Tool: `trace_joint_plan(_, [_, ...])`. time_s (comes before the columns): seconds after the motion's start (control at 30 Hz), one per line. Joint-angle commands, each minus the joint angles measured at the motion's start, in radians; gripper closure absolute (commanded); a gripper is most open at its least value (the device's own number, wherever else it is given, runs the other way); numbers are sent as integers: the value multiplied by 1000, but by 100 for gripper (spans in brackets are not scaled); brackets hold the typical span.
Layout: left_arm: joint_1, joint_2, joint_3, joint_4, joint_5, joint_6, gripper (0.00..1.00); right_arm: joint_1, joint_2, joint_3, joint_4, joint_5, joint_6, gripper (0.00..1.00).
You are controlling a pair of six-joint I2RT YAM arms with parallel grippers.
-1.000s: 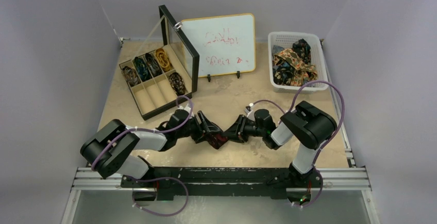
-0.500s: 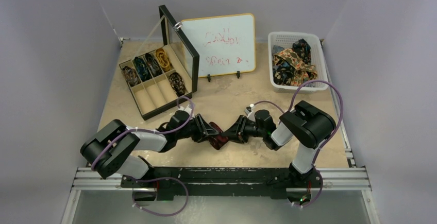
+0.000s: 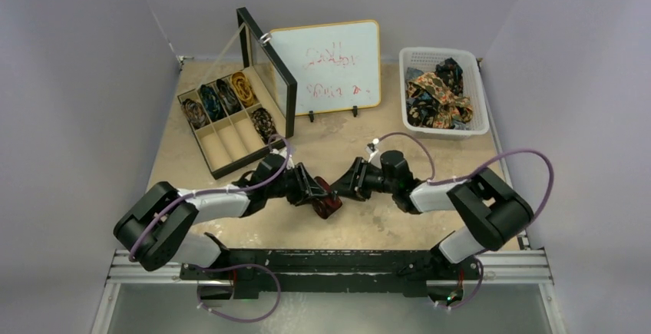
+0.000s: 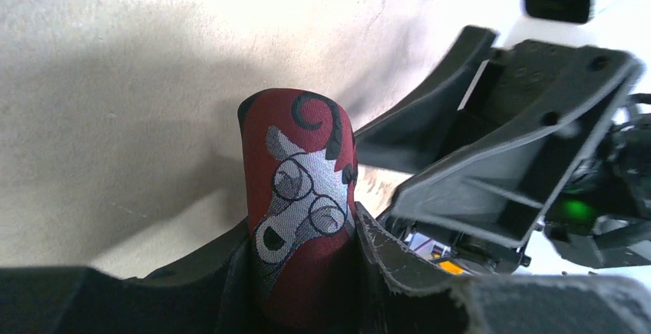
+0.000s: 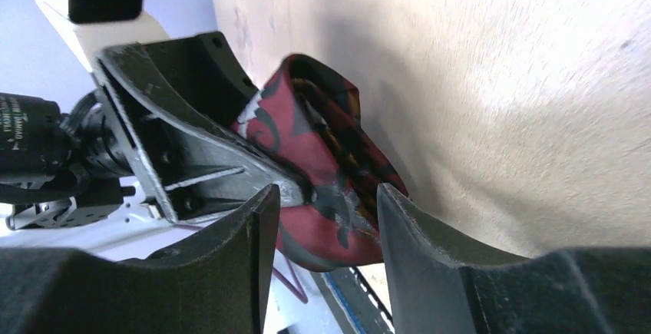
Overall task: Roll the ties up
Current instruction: Pick up the tie at the center of the board, then place the tie in the storage box.
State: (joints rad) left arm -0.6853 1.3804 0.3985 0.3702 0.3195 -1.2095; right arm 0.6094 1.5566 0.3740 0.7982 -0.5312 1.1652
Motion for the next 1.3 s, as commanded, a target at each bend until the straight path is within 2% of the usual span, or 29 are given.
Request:
trace_joint_plan(0.0, [56,-49,94,-192,67,104,83,-60,-105,53,-225,84,-132,47])
trace_joint_plan(0.2, [184,-116,254,-554,109,269,83,-98,-231,117,-409,171,-218,45])
trace_joint_plan(0.33, [229,-121,412,-827,43,399,83,-99,-275,157,-477,191,-242,44])
trace_joint_plan(0.47, [309,-121,530,-1000,-4,494,83,-99,-300,185,-520,192,-264,44])
trace_joint_plan(0.7, [508,-66,680,-1115,78,640,83,-99,-332,235,-619,216,-333,45])
trace_joint_plan(0.9, [662,65,850,-1217,128,761,84,-99,-373,252,-678,209,-398,45])
trace_joint_plan(1.07, [684,185,1021,-1301,89,801,83,-99,-373,276,-741,210,-475,44])
trace_joint_plan(1.27, [684,315,1154,-1398,34,829,84,-99,-375,310,-784,197,-548,32])
